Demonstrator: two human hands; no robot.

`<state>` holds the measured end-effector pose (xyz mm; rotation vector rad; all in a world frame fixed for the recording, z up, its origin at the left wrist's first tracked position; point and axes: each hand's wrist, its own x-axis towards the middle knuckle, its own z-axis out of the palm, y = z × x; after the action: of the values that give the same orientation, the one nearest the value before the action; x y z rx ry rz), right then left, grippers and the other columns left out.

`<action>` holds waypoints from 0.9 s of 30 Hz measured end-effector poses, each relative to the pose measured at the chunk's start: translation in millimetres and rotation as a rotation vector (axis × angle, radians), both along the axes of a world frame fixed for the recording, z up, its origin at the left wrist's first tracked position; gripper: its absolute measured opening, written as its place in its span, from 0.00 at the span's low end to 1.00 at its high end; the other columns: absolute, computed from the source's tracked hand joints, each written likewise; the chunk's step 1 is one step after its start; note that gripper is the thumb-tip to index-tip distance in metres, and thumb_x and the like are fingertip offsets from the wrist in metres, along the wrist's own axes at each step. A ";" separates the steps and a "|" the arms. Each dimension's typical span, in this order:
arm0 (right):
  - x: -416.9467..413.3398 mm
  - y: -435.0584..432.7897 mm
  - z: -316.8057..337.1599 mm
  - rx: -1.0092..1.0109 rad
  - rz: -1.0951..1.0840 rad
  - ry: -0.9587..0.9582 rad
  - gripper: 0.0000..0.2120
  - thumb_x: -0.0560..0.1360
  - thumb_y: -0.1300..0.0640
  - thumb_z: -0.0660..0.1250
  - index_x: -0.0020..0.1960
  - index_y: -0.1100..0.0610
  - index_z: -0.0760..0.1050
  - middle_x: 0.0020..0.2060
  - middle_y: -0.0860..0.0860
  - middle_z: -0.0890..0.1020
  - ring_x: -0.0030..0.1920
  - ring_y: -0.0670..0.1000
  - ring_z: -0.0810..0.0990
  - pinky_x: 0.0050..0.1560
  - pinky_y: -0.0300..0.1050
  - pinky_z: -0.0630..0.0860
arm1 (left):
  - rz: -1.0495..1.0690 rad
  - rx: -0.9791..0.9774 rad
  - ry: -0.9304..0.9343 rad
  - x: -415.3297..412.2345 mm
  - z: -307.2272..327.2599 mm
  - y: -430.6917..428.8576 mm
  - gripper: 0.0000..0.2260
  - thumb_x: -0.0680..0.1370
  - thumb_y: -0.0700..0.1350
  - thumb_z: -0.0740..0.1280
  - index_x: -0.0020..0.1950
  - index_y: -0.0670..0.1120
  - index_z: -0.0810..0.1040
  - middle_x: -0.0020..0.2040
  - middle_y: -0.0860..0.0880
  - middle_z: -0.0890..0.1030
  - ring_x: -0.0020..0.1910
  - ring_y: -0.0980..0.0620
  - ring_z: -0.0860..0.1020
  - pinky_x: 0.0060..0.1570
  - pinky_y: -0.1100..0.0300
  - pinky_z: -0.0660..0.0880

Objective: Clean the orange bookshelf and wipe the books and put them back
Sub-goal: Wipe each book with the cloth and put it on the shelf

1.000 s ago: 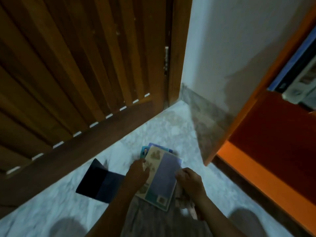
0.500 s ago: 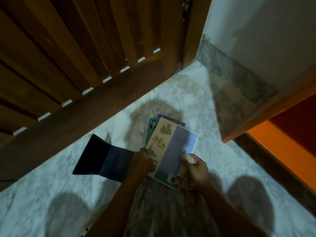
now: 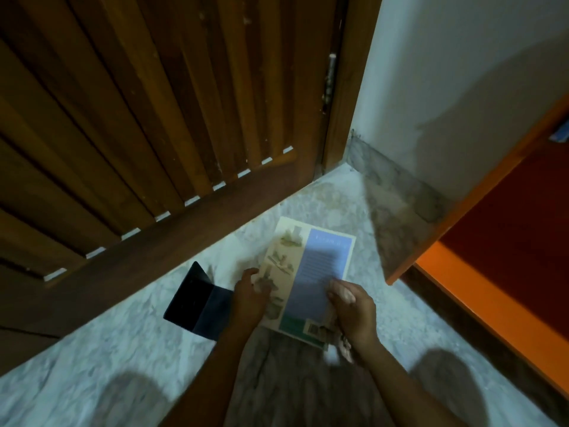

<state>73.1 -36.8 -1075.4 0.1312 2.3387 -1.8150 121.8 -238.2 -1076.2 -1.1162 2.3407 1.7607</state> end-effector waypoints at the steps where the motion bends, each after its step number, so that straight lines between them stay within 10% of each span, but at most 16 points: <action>1: -3.3 2.9 14.4 -0.022 0.013 0.010 0.05 0.71 0.59 0.73 0.47 0.54 0.82 0.46 0.49 0.83 0.47 0.48 0.82 0.47 0.46 0.80 | 0.019 0.023 0.049 0.2 17.9 1.8 0.14 0.75 0.51 0.68 0.58 0.50 0.71 0.51 0.44 0.80 0.48 0.46 0.81 0.48 0.44 0.80; 8: -25.4 30.0 132.1 -0.036 0.177 0.183 0.13 0.70 0.55 0.74 0.54 0.55 0.81 0.53 0.47 0.81 0.53 0.45 0.80 0.56 0.48 0.77 | -0.045 0.154 0.435 0.9 145.1 23.5 0.15 0.79 0.45 0.64 0.65 0.55 0.67 0.55 0.52 0.81 0.51 0.53 0.82 0.46 0.59 0.79; 16: -24.9 50.0 231.9 0.061 0.137 0.481 0.21 0.74 0.41 0.64 0.54 0.59 0.79 0.52 0.56 0.78 0.50 0.48 0.76 0.50 0.40 0.69 | -0.164 0.355 0.703 20.8 260.4 52.3 0.20 0.82 0.45 0.57 0.70 0.63 0.59 0.59 0.52 0.79 0.52 0.50 0.82 0.45 0.52 0.82; 22: -14.2 23.4 319.9 -0.114 -0.018 0.669 0.09 0.79 0.63 0.60 0.58 0.59 0.67 0.53 0.52 0.71 0.39 0.29 0.74 0.34 0.22 0.70 | -0.256 0.264 0.787 29.0 290.9 87.3 0.21 0.82 0.44 0.56 0.72 0.62 0.60 0.63 0.50 0.77 0.54 0.46 0.81 0.44 0.53 0.81; 27: -13.5 -16.3 369.9 0.039 0.106 0.956 0.06 0.77 0.58 0.63 0.54 0.56 0.73 0.51 0.51 0.73 0.48 0.44 0.72 0.46 0.25 0.67 | -0.297 0.118 0.875 34.3 306.6 104.0 0.20 0.82 0.45 0.56 0.64 0.71 0.63 0.71 0.49 0.69 0.68 0.45 0.71 0.62 0.44 0.73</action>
<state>59.6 -53.1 -705.5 -1.0559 2.8363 -2.0439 156.1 -134.2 -769.6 0.0950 2.5098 2.5328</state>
